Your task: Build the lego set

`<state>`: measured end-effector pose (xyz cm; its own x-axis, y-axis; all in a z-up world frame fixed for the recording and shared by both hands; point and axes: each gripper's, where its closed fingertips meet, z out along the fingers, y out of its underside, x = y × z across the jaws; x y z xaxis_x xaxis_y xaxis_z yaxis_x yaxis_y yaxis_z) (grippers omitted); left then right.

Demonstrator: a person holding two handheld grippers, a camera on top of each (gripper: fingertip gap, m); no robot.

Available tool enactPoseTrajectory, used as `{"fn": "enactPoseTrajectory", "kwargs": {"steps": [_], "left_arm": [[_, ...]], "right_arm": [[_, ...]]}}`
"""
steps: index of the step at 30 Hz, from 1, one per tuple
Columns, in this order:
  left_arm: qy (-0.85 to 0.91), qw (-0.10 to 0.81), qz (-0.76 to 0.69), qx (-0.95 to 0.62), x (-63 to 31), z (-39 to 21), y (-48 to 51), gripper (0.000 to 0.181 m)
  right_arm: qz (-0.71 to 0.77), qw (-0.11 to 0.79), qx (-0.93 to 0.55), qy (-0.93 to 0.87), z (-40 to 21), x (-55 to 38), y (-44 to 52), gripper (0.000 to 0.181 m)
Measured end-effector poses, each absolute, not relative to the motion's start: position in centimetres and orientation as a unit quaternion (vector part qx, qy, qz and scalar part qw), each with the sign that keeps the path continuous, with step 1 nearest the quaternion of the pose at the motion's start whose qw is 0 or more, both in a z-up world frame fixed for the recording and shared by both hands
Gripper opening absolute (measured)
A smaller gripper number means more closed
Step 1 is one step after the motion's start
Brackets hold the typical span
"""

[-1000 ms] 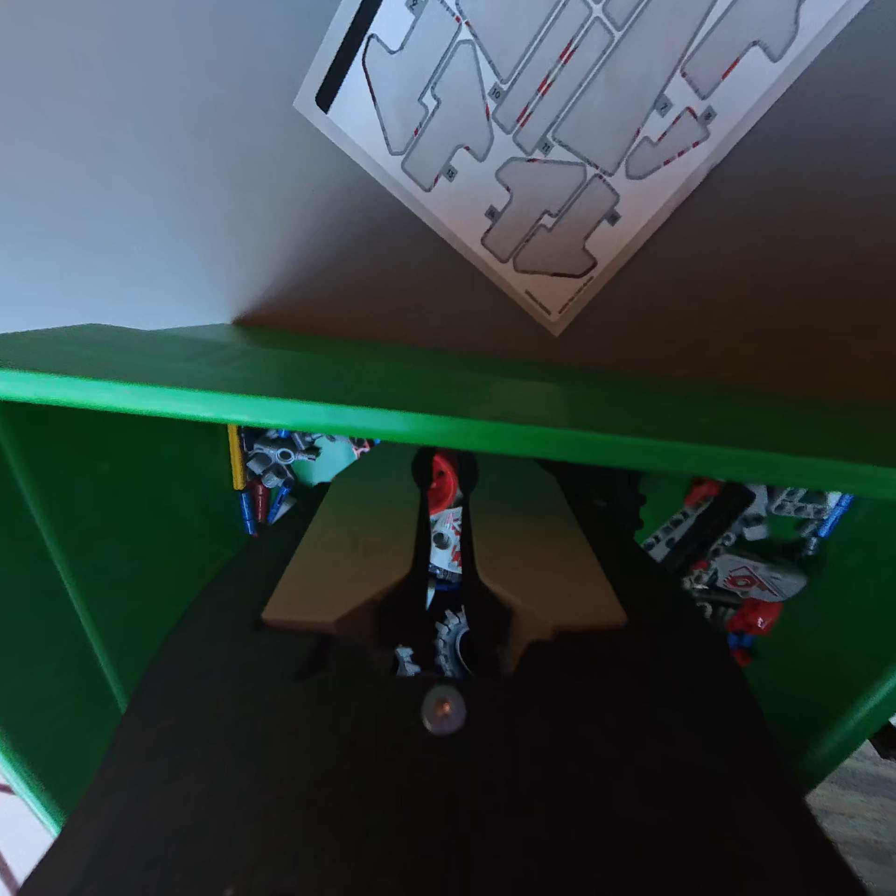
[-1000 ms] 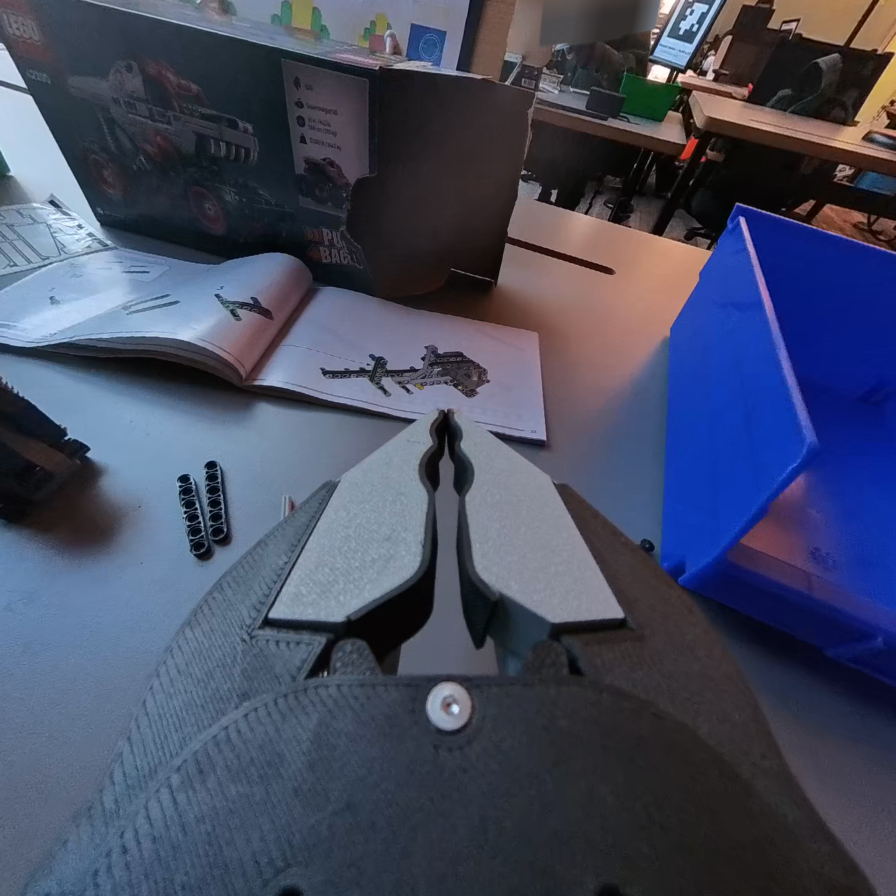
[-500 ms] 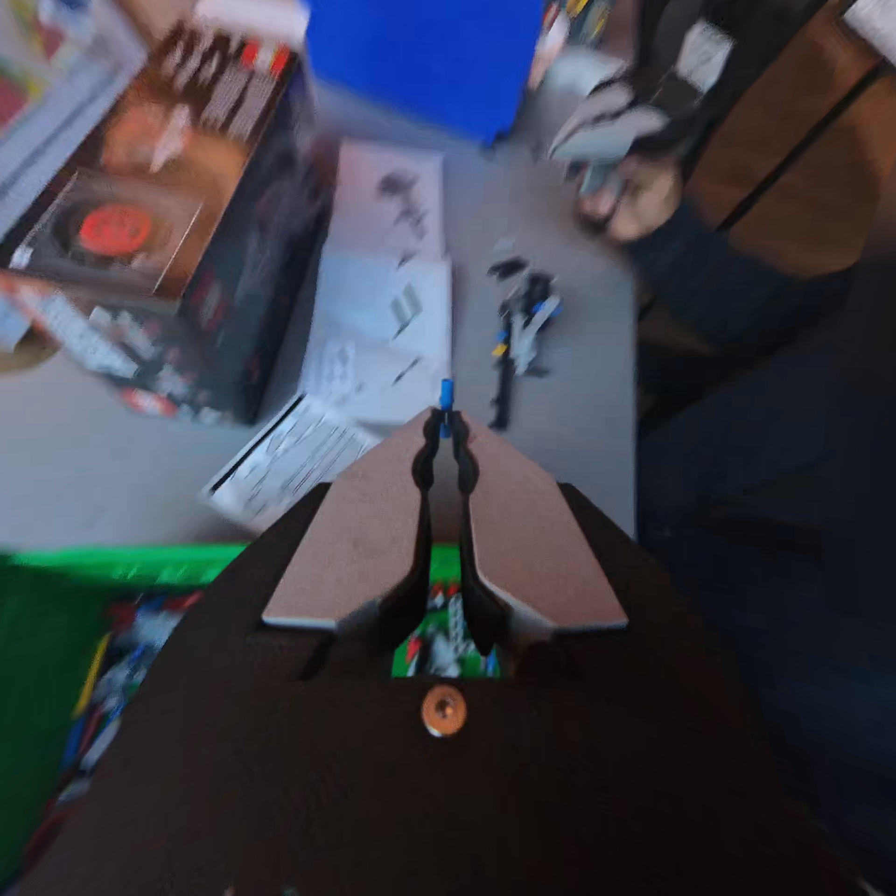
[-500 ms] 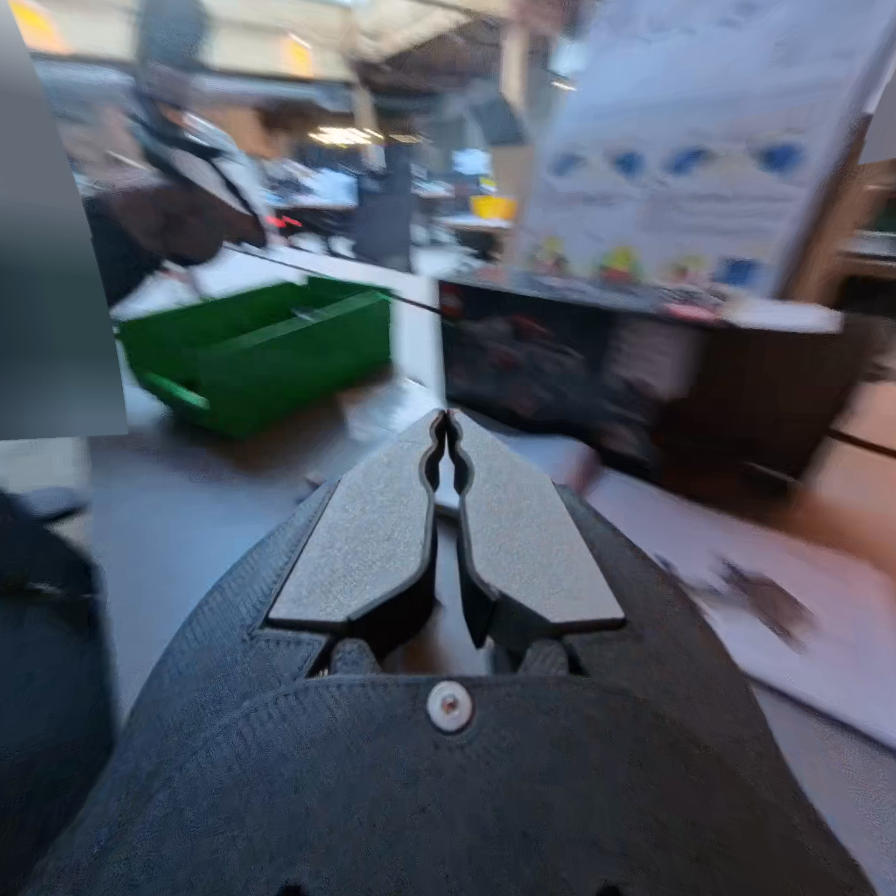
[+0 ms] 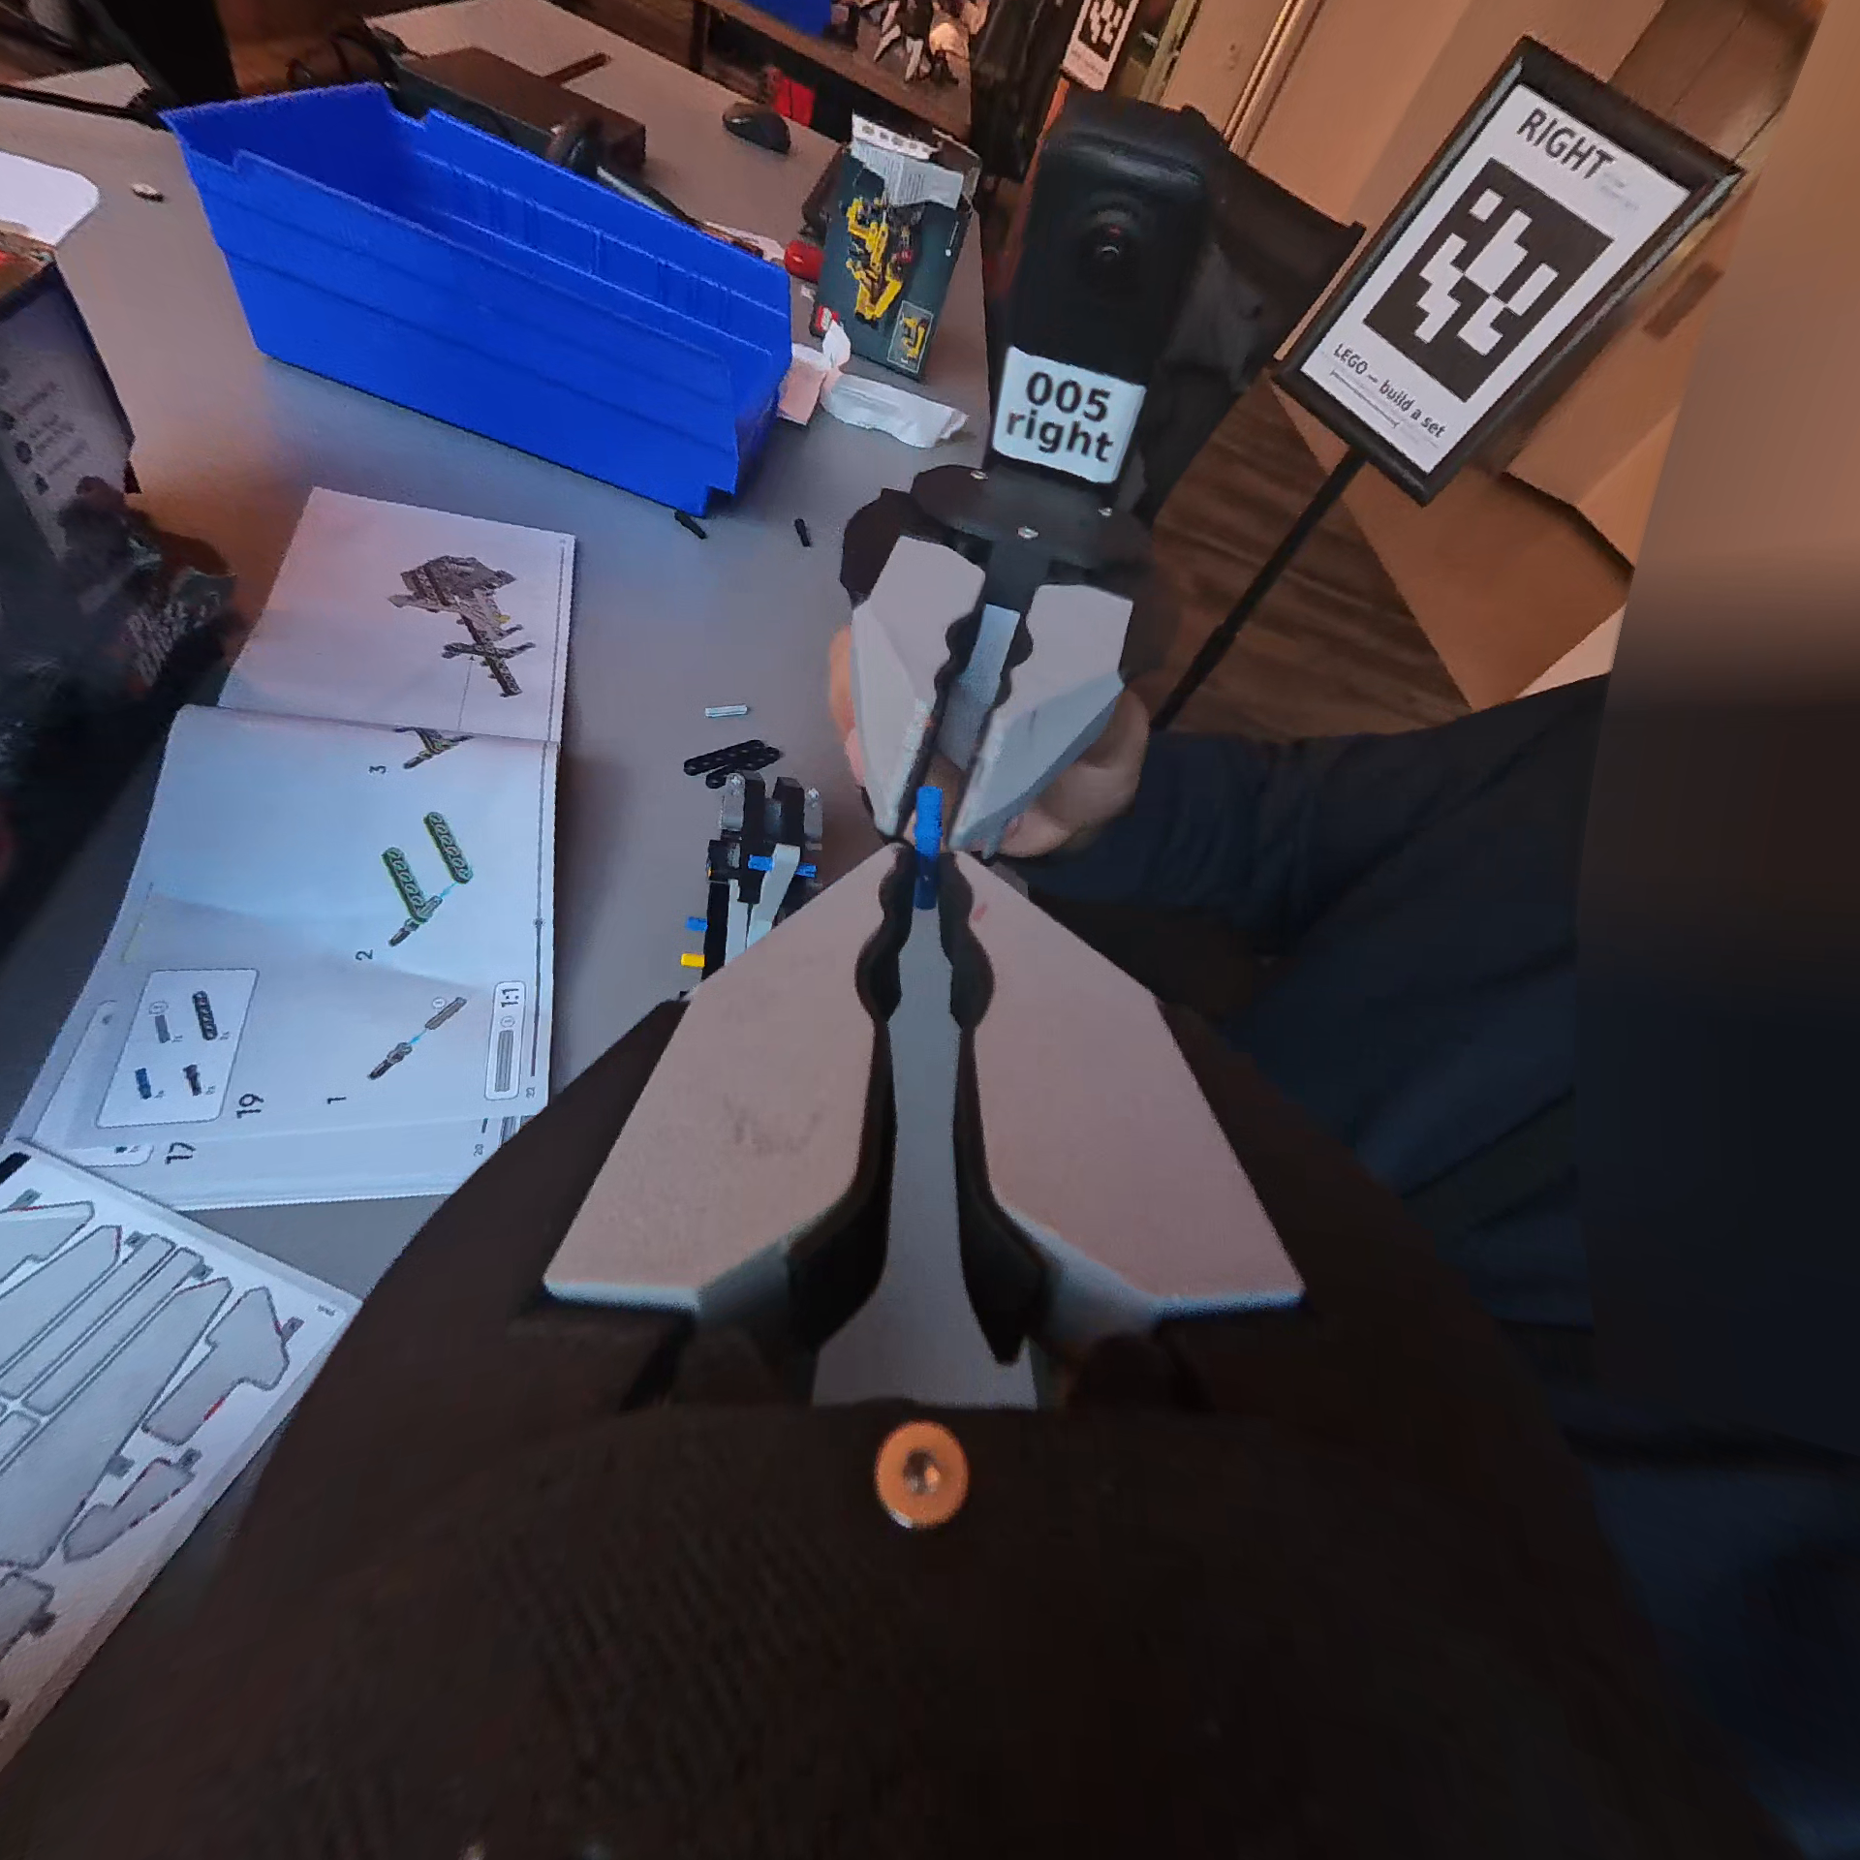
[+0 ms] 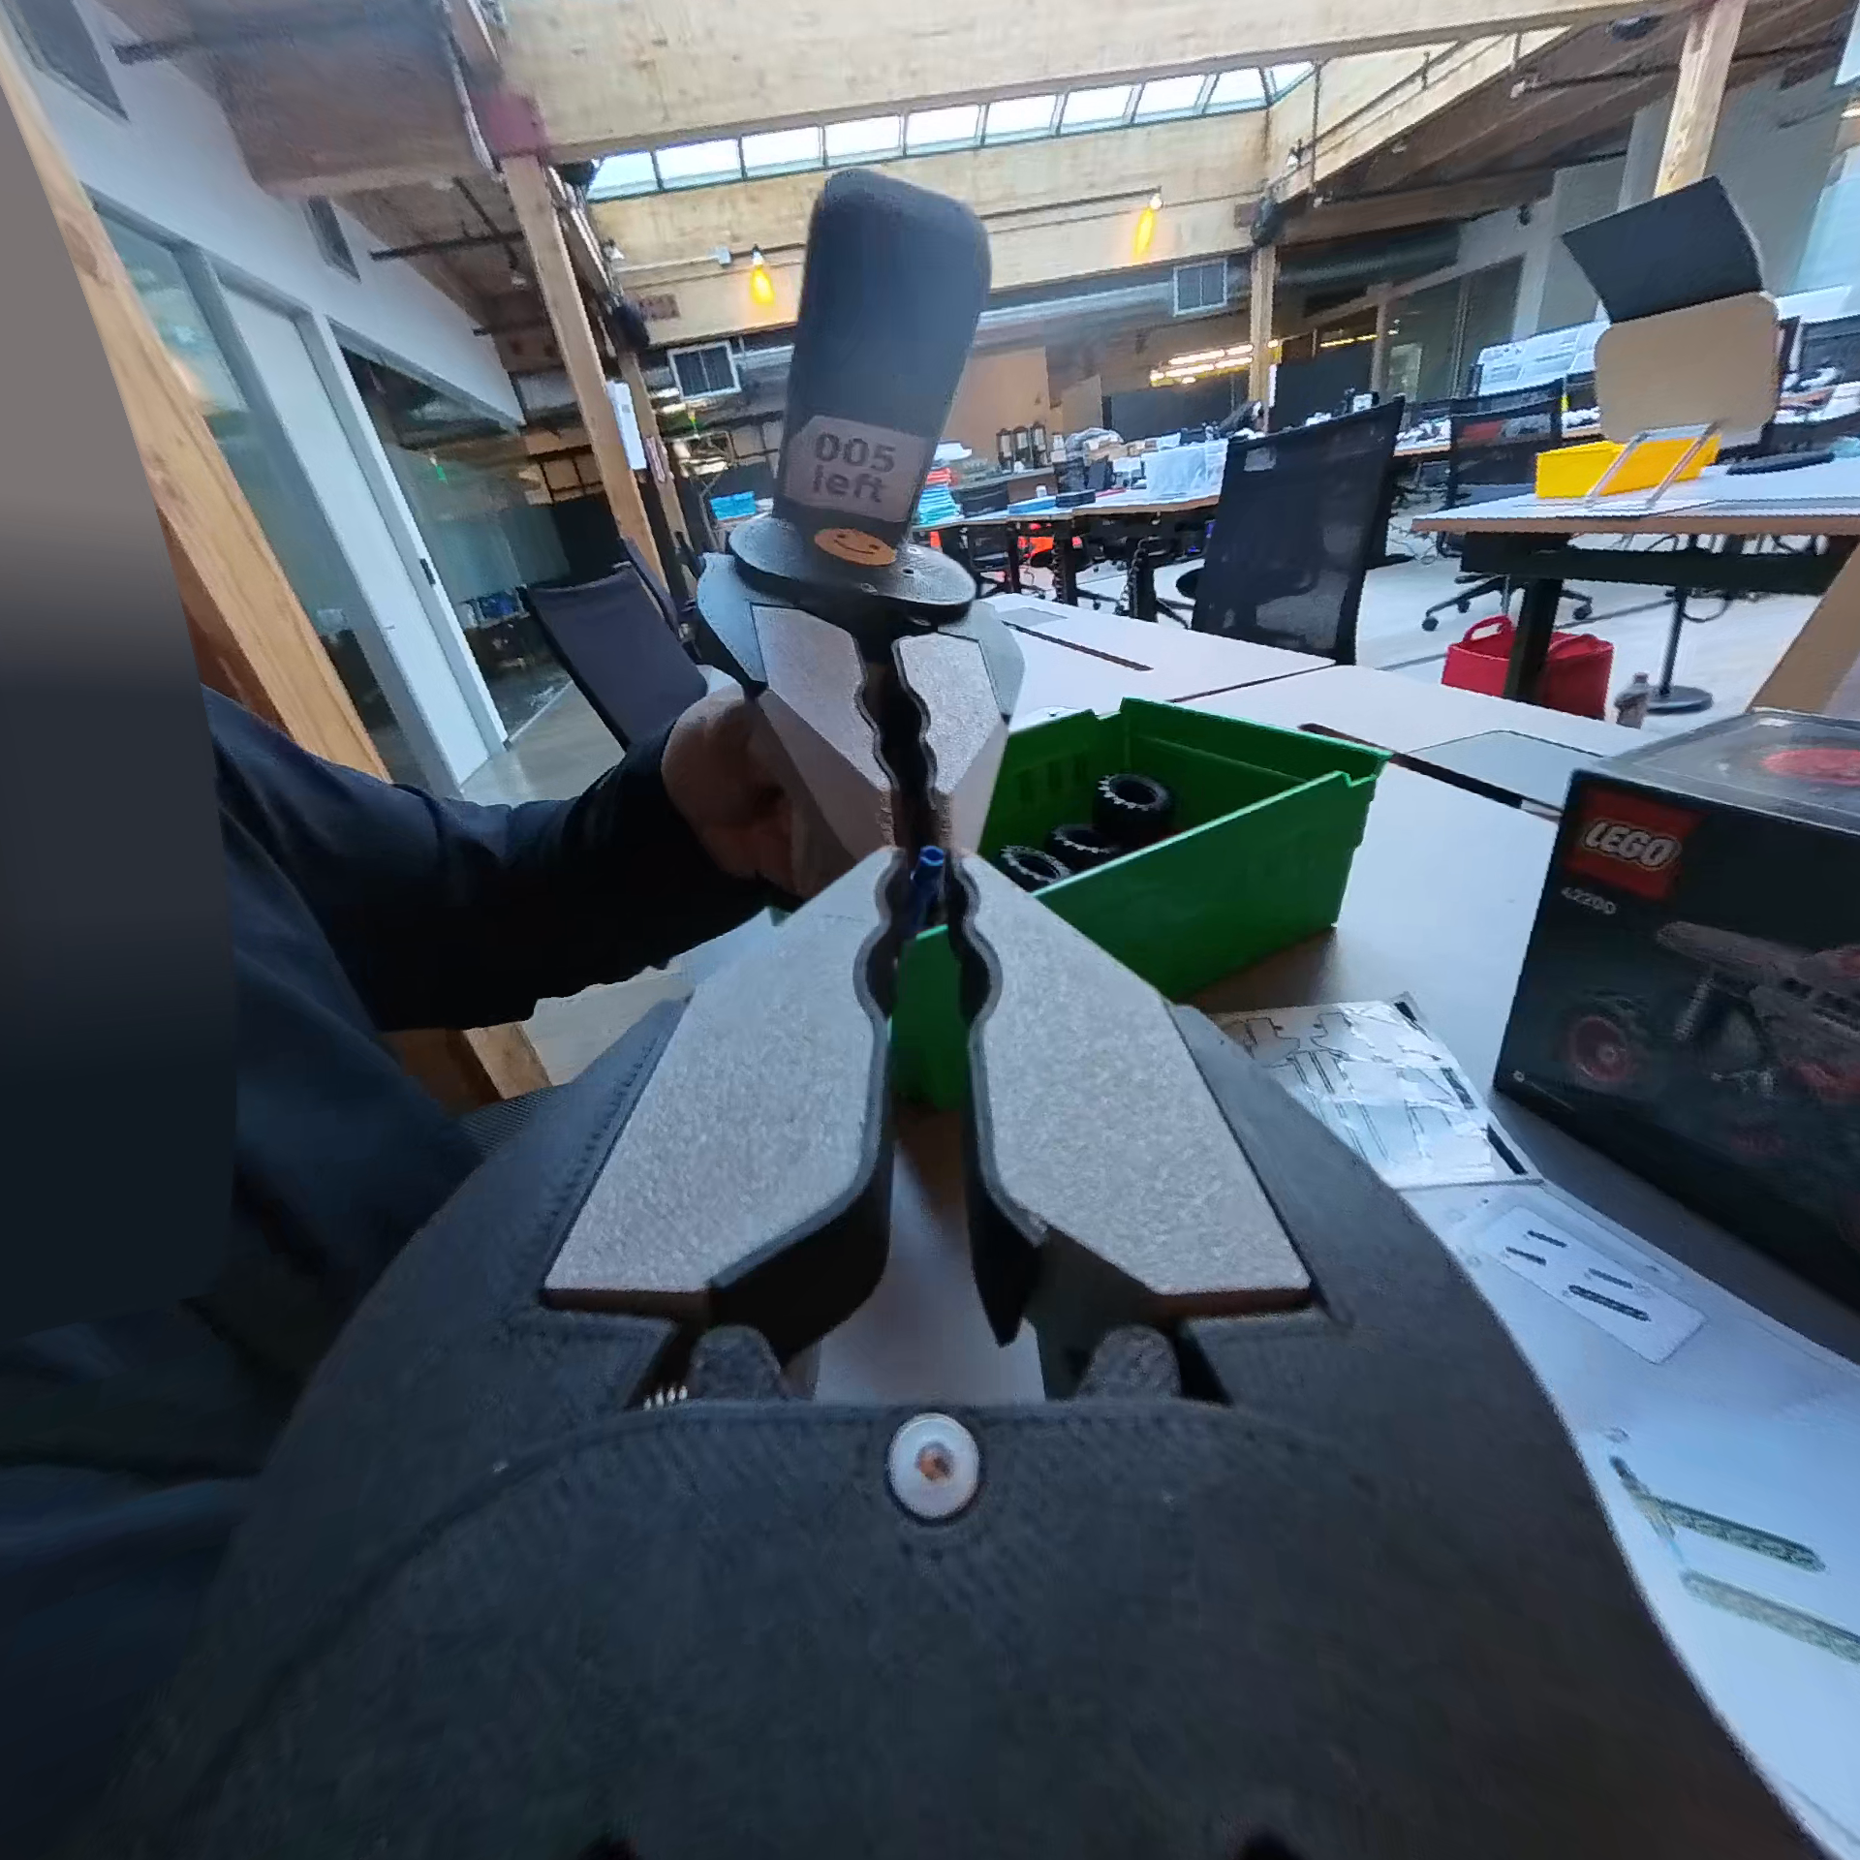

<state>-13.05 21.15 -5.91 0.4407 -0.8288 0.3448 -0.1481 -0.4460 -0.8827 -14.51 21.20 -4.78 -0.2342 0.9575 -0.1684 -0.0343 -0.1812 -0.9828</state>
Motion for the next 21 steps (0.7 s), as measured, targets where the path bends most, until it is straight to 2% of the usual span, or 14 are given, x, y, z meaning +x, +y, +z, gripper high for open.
{"fn": "enactPoseTrajectory", "kwargs": {"steps": [7, 11, 16, 19, 21], "left_arm": [[0.325, 0.396, -0.439, -0.738, -12.1, -6.2, 21.3, 0.000], [0.321, 0.436, -0.335, -0.771, -15.5, -7.8, 22.6, 0.000], [0.307, 0.483, -0.249, -0.781, -21.2, -8.5, 21.6, 0.000], [0.293, 0.506, -0.241, -0.775, -23.6, -8.3, 21.1, 0.000], [0.278, 0.517, -0.234, -0.775, -24.9, -8.4, 21.3, 0.000]], "right_arm": [[0.619, 0.401, -0.473, -0.482, -4.8, -12.9, 21.5, 0.001], [0.595, 0.446, -0.485, -0.460, -3.3, -8.0, 24.4, 0.001], [0.395, 0.429, -0.669, -0.461, -11.8, -0.3, 32.5, 0.001], [0.274, 0.359, -0.754, -0.476, -18.2, 2.9, 34.8, 0.001], [0.255, 0.318, -0.773, -0.486, -20.4, 3.3, 34.8, 0.001]]}}
